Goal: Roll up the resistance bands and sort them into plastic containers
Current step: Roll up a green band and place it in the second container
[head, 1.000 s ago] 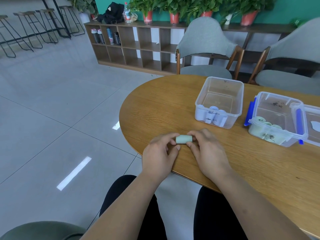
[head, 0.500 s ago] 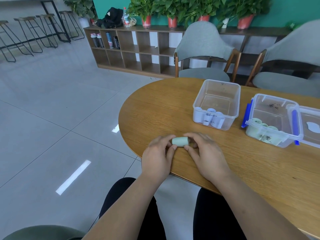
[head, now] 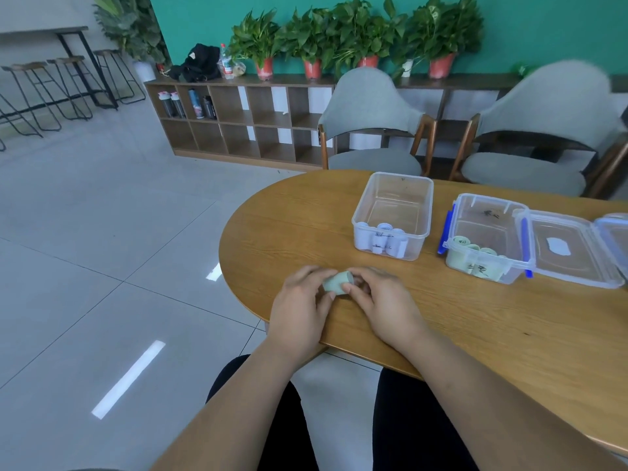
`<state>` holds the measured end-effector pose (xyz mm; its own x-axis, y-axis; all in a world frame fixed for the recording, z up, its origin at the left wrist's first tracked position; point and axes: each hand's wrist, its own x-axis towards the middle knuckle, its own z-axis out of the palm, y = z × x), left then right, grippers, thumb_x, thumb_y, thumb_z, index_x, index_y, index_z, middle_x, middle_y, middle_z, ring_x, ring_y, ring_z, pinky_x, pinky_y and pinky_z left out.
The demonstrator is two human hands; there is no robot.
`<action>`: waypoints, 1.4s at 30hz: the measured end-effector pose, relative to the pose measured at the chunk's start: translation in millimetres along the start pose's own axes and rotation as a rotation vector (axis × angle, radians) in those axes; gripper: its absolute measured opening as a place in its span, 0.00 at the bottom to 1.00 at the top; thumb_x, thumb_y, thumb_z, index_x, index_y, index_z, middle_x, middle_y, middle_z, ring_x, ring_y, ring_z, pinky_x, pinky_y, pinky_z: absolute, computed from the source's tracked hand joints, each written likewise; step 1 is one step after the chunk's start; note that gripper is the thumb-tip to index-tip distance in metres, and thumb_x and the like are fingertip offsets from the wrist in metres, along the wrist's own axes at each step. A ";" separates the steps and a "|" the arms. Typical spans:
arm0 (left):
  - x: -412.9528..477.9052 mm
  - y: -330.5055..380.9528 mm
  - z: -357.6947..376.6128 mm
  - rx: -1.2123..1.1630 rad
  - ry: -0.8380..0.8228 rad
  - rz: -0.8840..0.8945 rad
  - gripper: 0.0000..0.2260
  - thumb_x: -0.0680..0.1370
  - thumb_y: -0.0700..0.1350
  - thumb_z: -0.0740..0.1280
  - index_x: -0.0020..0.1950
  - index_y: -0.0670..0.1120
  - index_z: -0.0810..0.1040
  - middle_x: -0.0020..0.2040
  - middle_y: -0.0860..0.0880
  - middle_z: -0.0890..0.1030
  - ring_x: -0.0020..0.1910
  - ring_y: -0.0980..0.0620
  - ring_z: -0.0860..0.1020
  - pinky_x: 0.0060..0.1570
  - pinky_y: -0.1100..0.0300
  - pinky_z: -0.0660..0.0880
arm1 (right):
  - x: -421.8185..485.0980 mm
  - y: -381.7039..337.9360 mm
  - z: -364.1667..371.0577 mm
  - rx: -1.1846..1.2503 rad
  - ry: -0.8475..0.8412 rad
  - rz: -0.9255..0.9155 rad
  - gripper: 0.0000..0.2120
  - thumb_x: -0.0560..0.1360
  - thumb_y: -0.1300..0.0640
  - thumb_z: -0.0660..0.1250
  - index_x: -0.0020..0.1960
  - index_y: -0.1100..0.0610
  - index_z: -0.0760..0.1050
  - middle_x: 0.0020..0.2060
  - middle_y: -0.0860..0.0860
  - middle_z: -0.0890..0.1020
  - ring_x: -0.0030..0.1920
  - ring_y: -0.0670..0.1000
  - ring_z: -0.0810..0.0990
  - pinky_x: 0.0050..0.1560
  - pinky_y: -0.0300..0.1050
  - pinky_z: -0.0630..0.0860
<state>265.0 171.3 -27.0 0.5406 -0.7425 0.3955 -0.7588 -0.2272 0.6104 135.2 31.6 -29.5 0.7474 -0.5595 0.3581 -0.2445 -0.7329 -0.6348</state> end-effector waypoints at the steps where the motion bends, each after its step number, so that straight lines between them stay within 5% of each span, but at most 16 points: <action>1: 1.8 2.5 -0.6 0.001 -0.007 0.003 0.16 0.80 0.47 0.74 0.68 0.55 0.81 0.61 0.61 0.79 0.50 0.59 0.76 0.50 0.60 0.76 | -0.2 -1.4 -5.0 0.009 0.003 -0.001 0.12 0.81 0.50 0.70 0.62 0.51 0.81 0.46 0.44 0.81 0.46 0.47 0.79 0.51 0.48 0.78; 7: 15.6 27.6 3.7 -0.055 -0.098 0.059 0.19 0.80 0.49 0.73 0.71 0.55 0.79 0.57 0.63 0.76 0.46 0.63 0.75 0.48 0.62 0.75 | -4.2 -0.6 -45.3 -0.012 0.022 -0.006 0.10 0.80 0.46 0.71 0.59 0.47 0.82 0.40 0.43 0.81 0.40 0.43 0.77 0.44 0.40 0.74; 16: 48.3 94.0 33.2 -0.095 -0.241 0.246 0.15 0.81 0.50 0.72 0.67 0.55 0.78 0.54 0.60 0.74 0.43 0.62 0.75 0.46 0.58 0.74 | -14.0 14.7 -132.7 0.001 0.077 0.047 0.08 0.78 0.47 0.75 0.56 0.44 0.84 0.40 0.45 0.83 0.40 0.48 0.78 0.46 0.45 0.77; 19: 59.5 118.3 44.0 -0.121 -0.232 0.255 0.15 0.81 0.52 0.71 0.68 0.55 0.77 0.56 0.60 0.75 0.44 0.63 0.74 0.46 0.60 0.72 | -16.8 17.8 -165.8 0.019 0.050 0.077 0.07 0.77 0.48 0.76 0.54 0.41 0.84 0.40 0.45 0.83 0.40 0.47 0.78 0.44 0.39 0.76; 24: 76.6 156.3 60.2 -0.068 -0.200 0.253 0.14 0.80 0.53 0.72 0.65 0.56 0.78 0.42 0.60 0.72 0.44 0.54 0.73 0.42 0.57 0.68 | -14.0 25.8 -212.7 -0.068 0.003 0.147 0.08 0.77 0.45 0.75 0.56 0.42 0.85 0.42 0.43 0.84 0.44 0.45 0.81 0.47 0.41 0.78; 30: 100.8 195.3 82.0 0.000 -0.178 0.260 0.13 0.79 0.53 0.71 0.63 0.56 0.80 0.57 0.57 0.83 0.54 0.51 0.80 0.46 0.55 0.76 | 5.1 29.3 -253.6 -0.193 -0.038 0.237 0.06 0.77 0.52 0.76 0.53 0.44 0.86 0.44 0.40 0.86 0.40 0.38 0.82 0.39 0.28 0.71; 35: 120.0 208.5 95.1 0.077 -0.163 0.267 0.13 0.78 0.54 0.72 0.61 0.55 0.80 0.56 0.56 0.82 0.51 0.49 0.81 0.42 0.54 0.76 | 23.2 33.5 -272.4 -0.240 -0.060 0.313 0.11 0.75 0.50 0.78 0.56 0.46 0.85 0.49 0.43 0.86 0.46 0.41 0.84 0.50 0.38 0.77; 42: 137.8 214.3 113.8 0.102 -0.203 0.282 0.13 0.78 0.56 0.72 0.61 0.56 0.79 0.55 0.56 0.82 0.52 0.50 0.81 0.42 0.55 0.75 | 40.4 49.4 -279.5 -0.419 -0.116 0.305 0.11 0.78 0.53 0.76 0.60 0.49 0.85 0.50 0.45 0.85 0.42 0.37 0.78 0.40 0.26 0.67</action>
<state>135.5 -51.4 80.2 0.2295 -0.8928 0.3877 -0.9056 -0.0498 0.4213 -19.4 -135.3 145.0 0.6614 -0.7423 0.1074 -0.6695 -0.6489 -0.3615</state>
